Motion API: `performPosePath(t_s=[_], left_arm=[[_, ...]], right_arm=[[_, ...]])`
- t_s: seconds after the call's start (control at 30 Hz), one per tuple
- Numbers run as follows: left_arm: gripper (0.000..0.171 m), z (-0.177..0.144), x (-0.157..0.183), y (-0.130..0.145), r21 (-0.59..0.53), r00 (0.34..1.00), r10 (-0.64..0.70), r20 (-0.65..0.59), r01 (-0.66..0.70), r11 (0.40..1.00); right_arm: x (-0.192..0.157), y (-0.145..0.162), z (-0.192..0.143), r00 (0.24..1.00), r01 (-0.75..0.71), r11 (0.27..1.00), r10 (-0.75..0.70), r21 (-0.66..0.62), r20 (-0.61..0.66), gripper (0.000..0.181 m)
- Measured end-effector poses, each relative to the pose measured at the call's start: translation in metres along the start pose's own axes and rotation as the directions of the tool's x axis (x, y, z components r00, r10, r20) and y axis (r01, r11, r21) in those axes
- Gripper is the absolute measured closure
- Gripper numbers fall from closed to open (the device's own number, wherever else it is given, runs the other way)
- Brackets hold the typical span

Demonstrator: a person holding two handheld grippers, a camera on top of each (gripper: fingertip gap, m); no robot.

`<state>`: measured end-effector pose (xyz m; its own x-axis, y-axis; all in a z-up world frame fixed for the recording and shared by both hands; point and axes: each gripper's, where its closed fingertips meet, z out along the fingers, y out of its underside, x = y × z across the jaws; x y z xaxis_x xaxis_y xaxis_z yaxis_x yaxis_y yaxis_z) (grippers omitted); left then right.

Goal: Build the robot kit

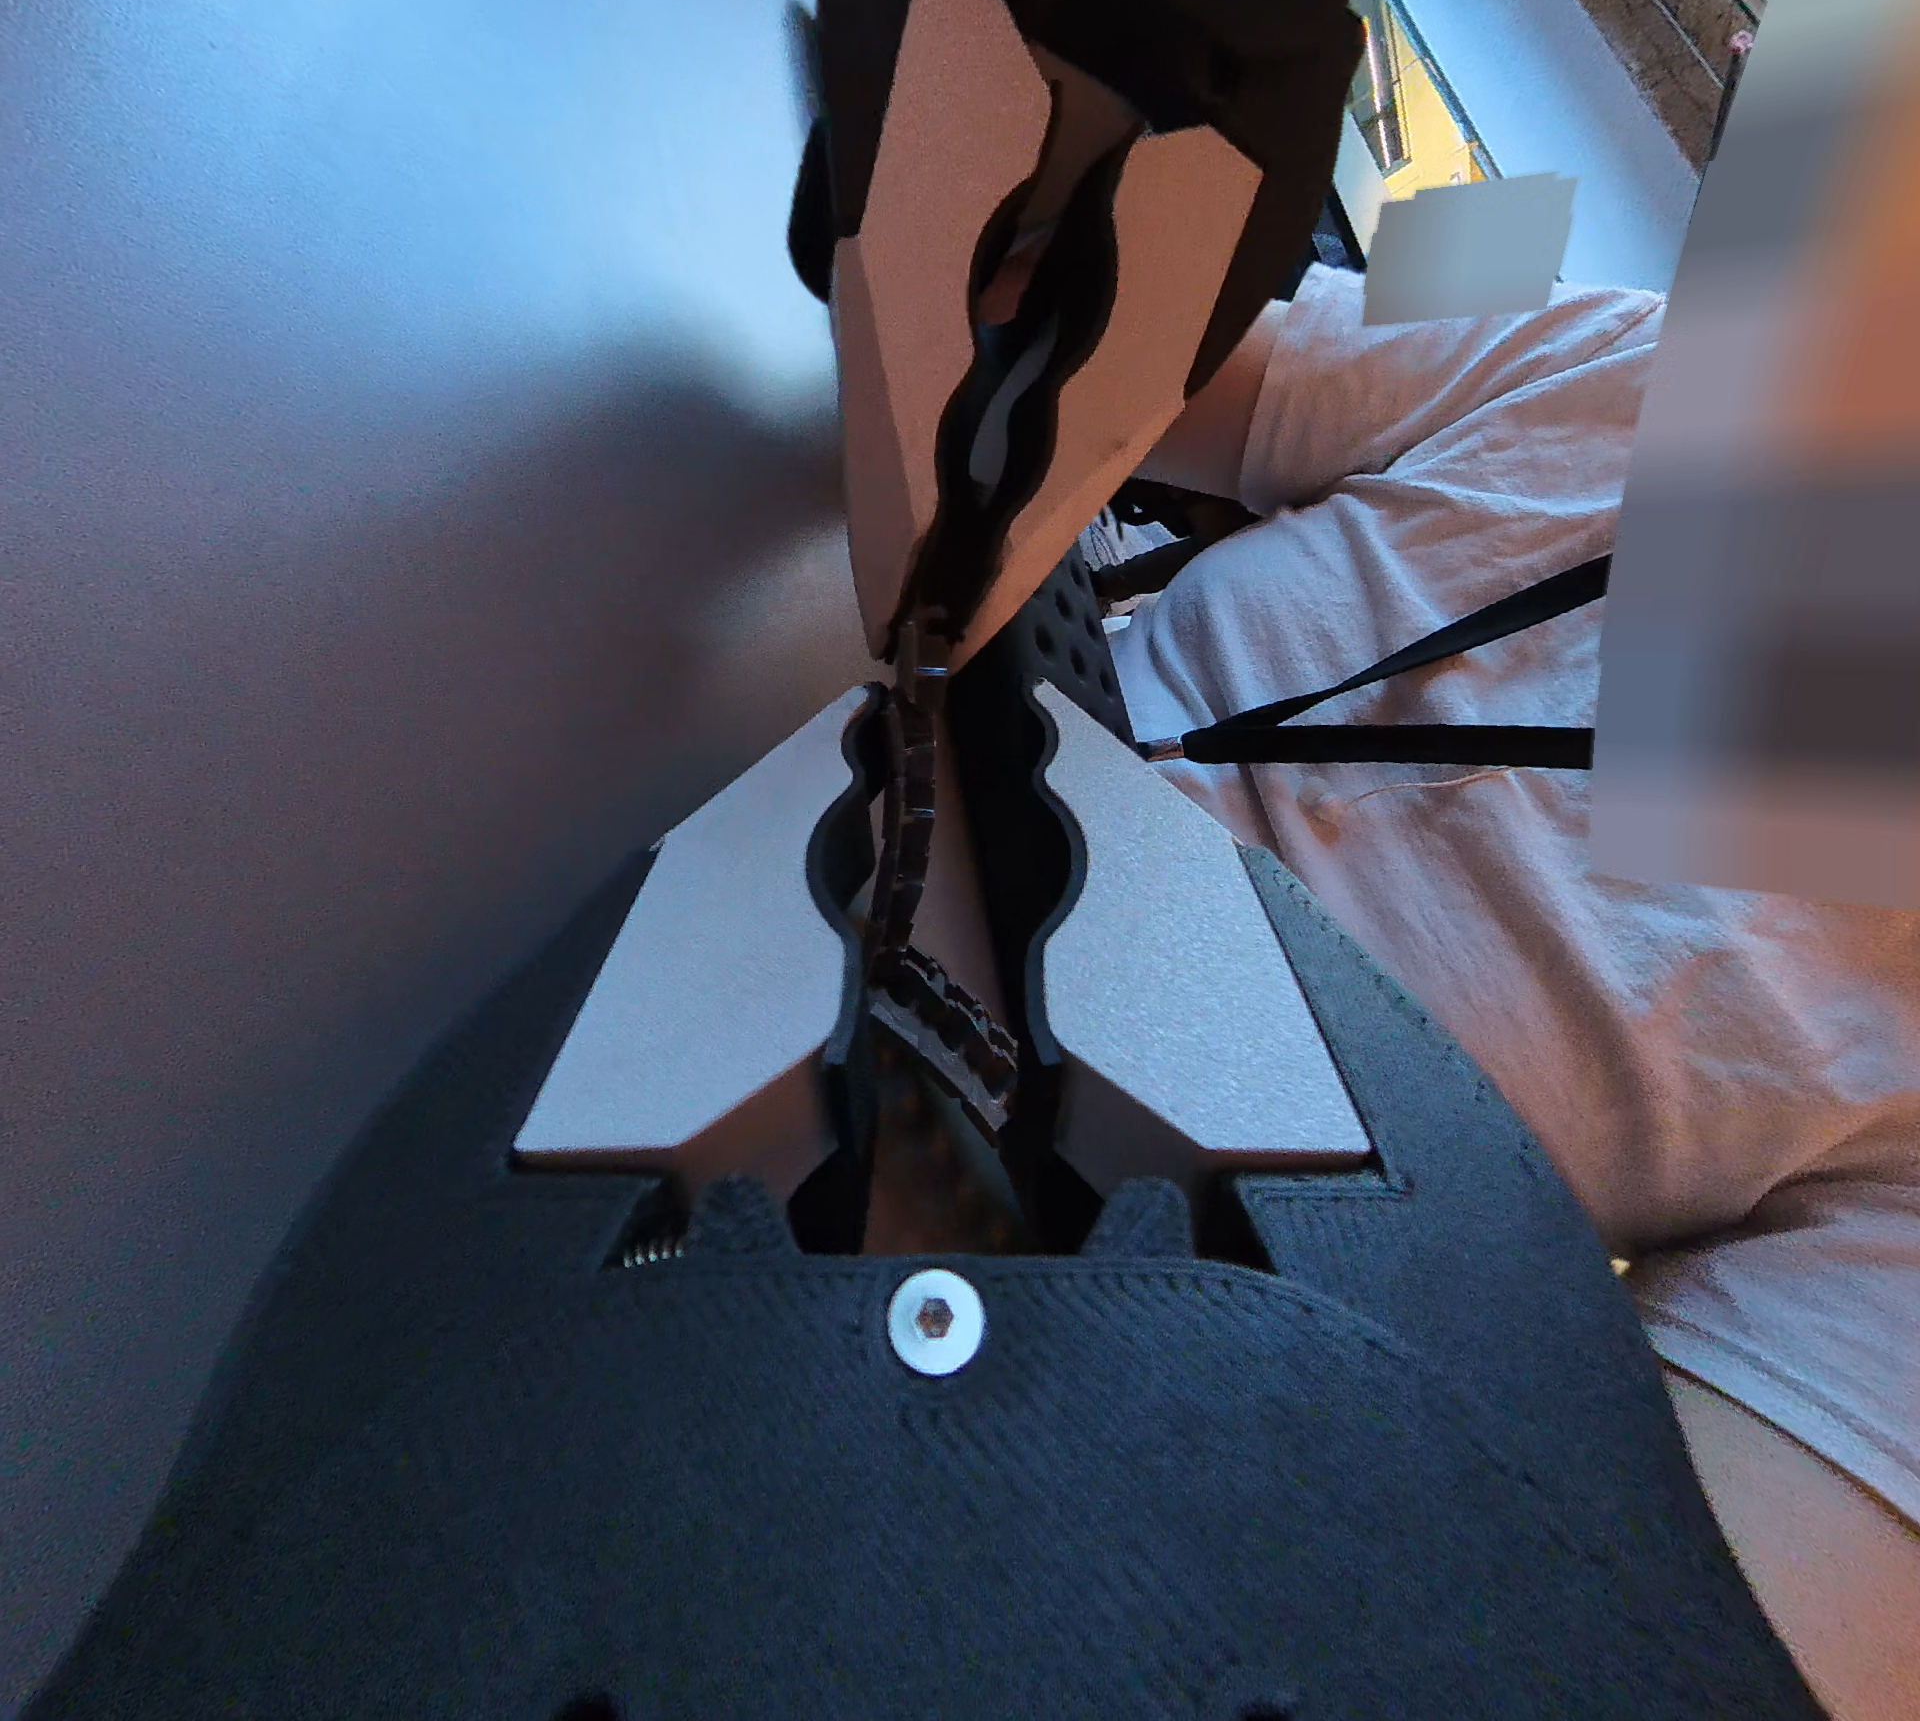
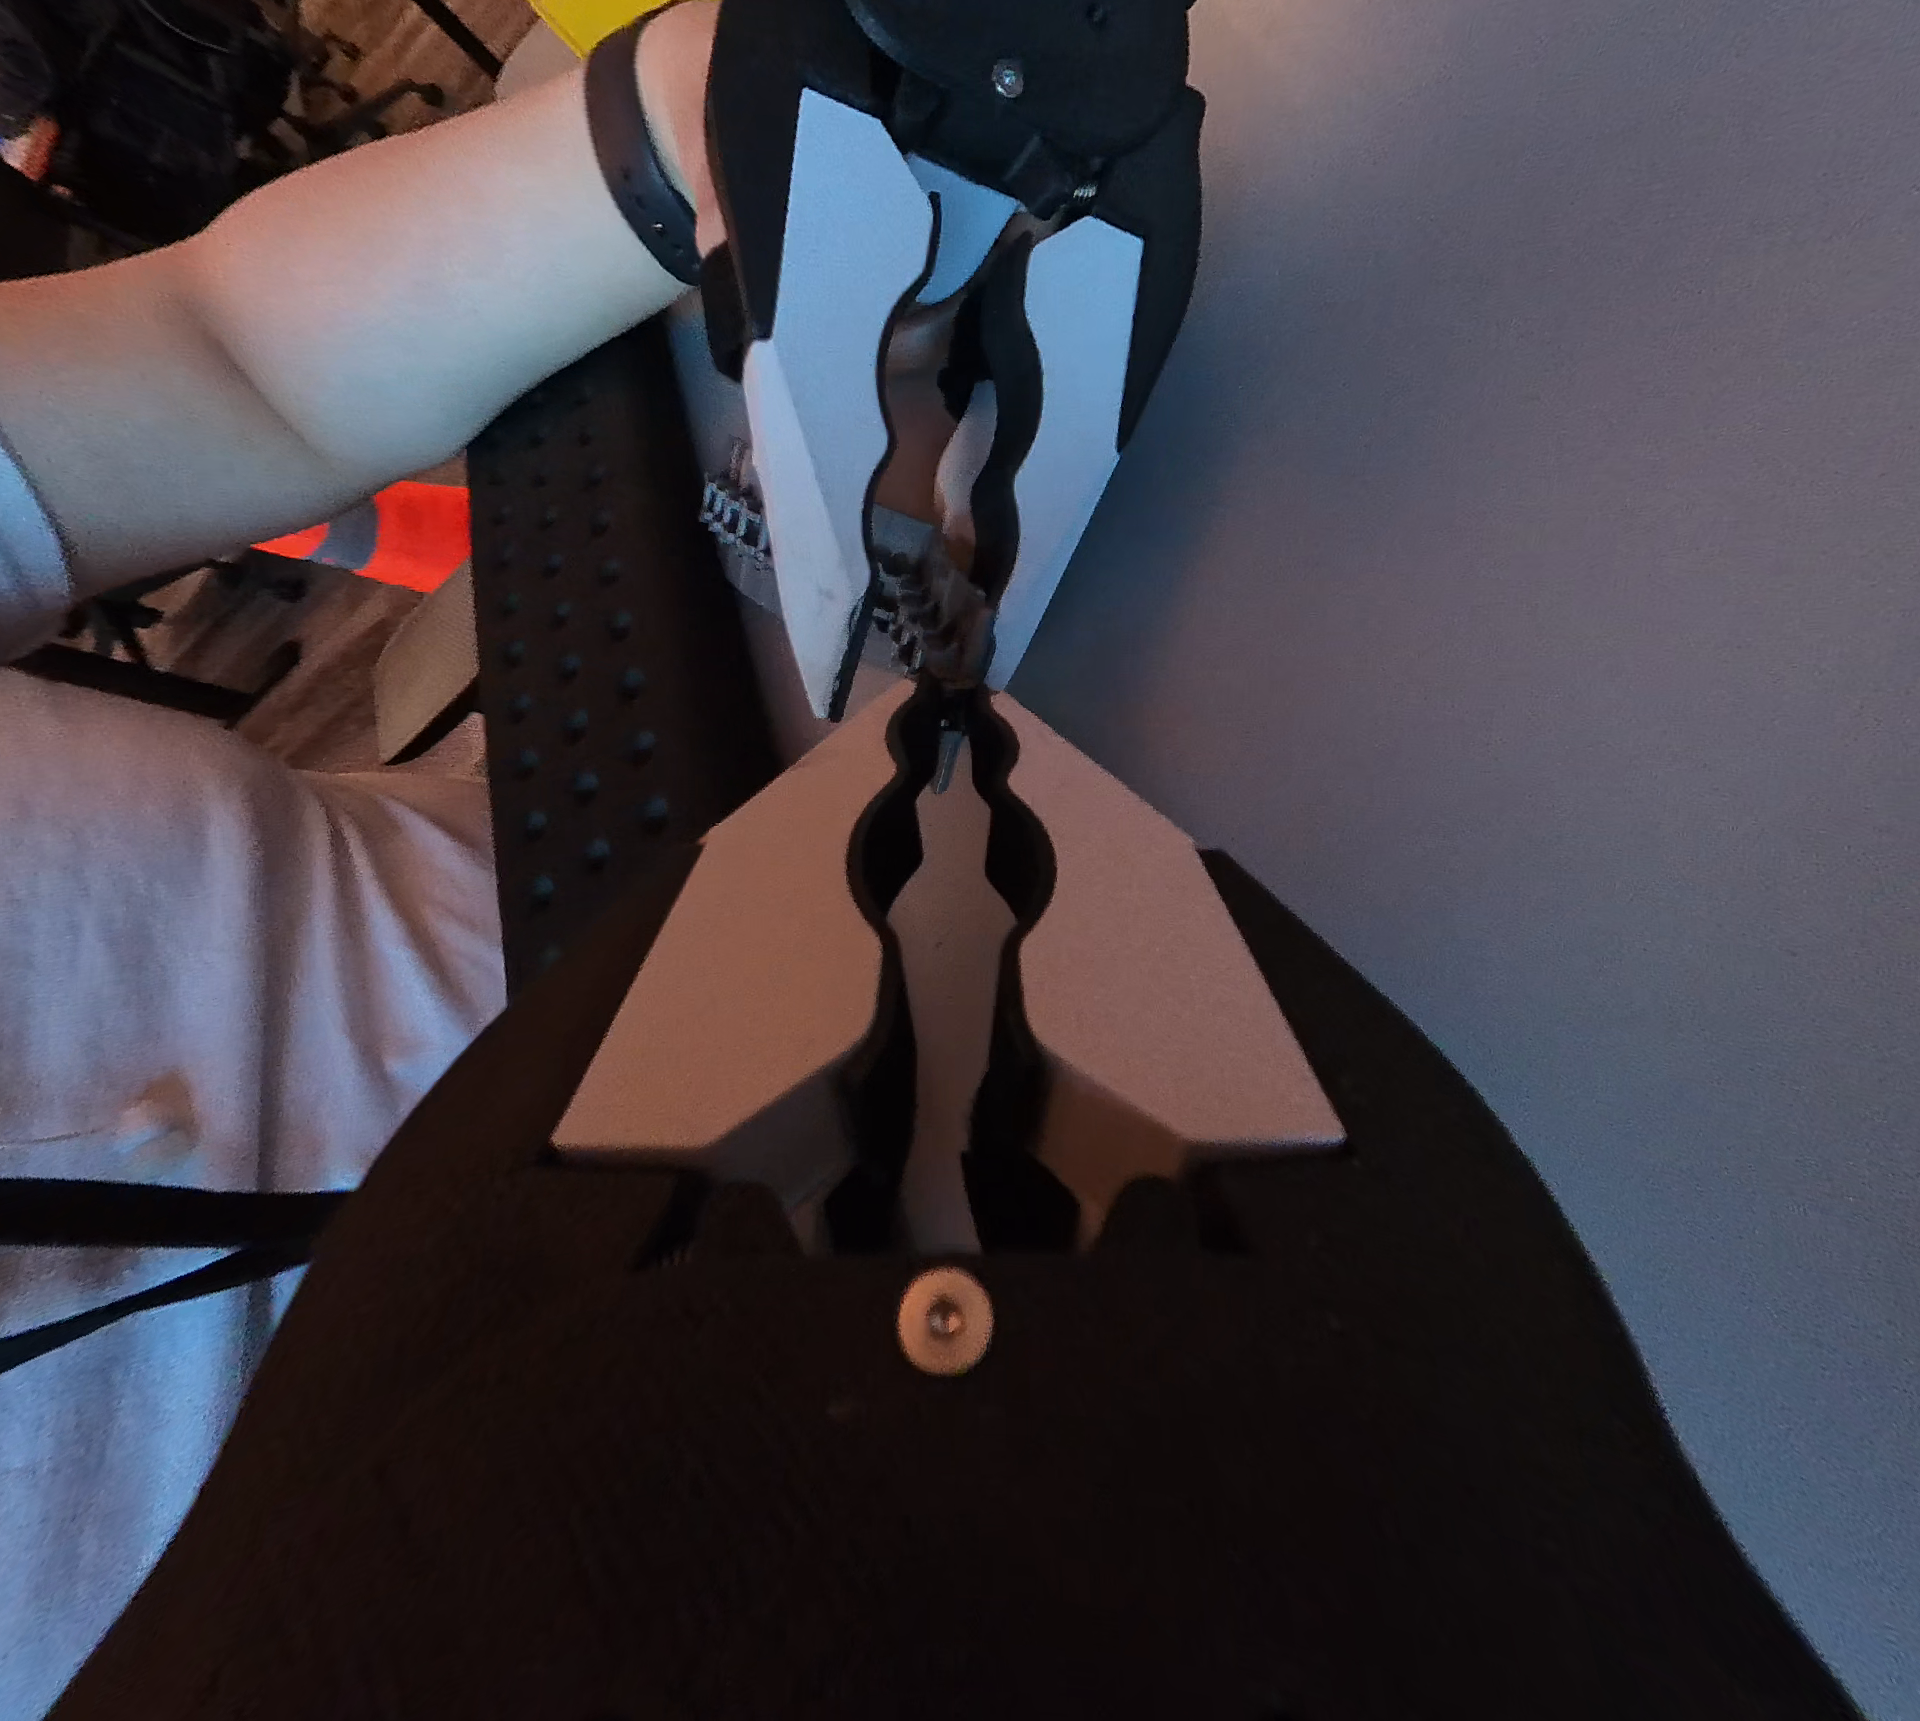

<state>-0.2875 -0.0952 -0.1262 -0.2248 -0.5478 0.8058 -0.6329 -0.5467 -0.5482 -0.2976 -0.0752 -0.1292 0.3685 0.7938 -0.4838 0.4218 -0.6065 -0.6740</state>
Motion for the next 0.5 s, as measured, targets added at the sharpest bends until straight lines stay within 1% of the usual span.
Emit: performPosePath(t_s=[0.1,0.13,0.2,0.27,0.37,0.5], left_arm=[[0.143,-0.001,-0.001,-0.002,0.008,0.998,-0.053,-0.021,0.053,0.999],[0.138,-0.002,-0.002,-0.002,0.010,0.997,-0.072,-0.030,0.072,0.997],[0.130,-0.002,0.000,-0.004,0.016,0.993,-0.100,-0.057,0.101,0.995],[0.127,-0.003,0.000,-0.007,0.028,0.991,-0.116,-0.071,0.118,0.993],[0.124,-0.004,0.001,-0.007,0.032,0.988,-0.132,-0.084,0.135,0.990],[0.126,-0.004,0.000,-0.007,0.026,0.984,-0.153,-0.089,0.156,0.987]], right_arm=[[0.005,0.000,0.001,0.998,0.005,1.000,-0.006,-0.015,-0.064,0.177],[0.007,0.001,0.001,0.996,0.005,1.000,-0.007,-0.024,-0.086,0.177],[0.010,0.002,0.001,0.994,0.002,0.999,-0.006,-0.033,-0.109,0.177],[0.012,0.001,0.001,0.991,-0.005,0.999,0.000,-0.037,-0.131,0.177],[0.013,0.001,0.001,0.984,0.006,0.999,-0.015,-0.047,-0.180,0.177],[0.013,0.000,0.001,0.964,0.038,0.997,-0.055,-0.071,-0.261,0.177]])
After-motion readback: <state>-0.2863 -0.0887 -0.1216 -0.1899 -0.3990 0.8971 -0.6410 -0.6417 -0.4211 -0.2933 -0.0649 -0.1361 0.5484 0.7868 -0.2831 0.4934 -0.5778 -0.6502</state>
